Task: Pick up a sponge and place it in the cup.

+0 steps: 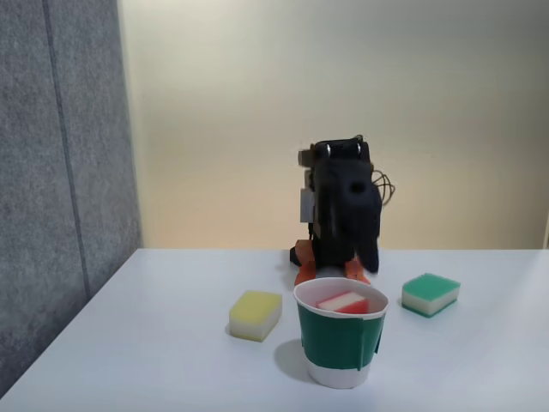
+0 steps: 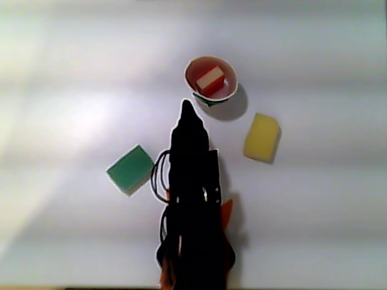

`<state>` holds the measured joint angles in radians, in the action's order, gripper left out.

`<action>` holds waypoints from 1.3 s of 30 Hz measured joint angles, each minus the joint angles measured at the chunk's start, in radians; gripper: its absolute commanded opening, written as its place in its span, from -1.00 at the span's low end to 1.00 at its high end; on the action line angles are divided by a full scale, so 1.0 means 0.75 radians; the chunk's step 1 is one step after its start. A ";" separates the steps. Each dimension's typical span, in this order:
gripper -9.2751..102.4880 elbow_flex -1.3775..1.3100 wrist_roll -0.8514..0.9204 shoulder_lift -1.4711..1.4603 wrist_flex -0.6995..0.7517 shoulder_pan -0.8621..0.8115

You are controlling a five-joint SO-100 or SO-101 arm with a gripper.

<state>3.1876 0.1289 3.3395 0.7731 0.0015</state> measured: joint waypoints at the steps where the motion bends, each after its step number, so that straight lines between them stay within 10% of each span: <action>1: -0.83 0.000 -0.002 0.006 0.004 -0.014; 22: -0.83 0.000 -0.047 0.018 0.648 -0.061; 39: -0.81 0.000 -0.192 0.020 0.665 0.000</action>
<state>3.1876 -0.0153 3.3548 1.2717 0.0015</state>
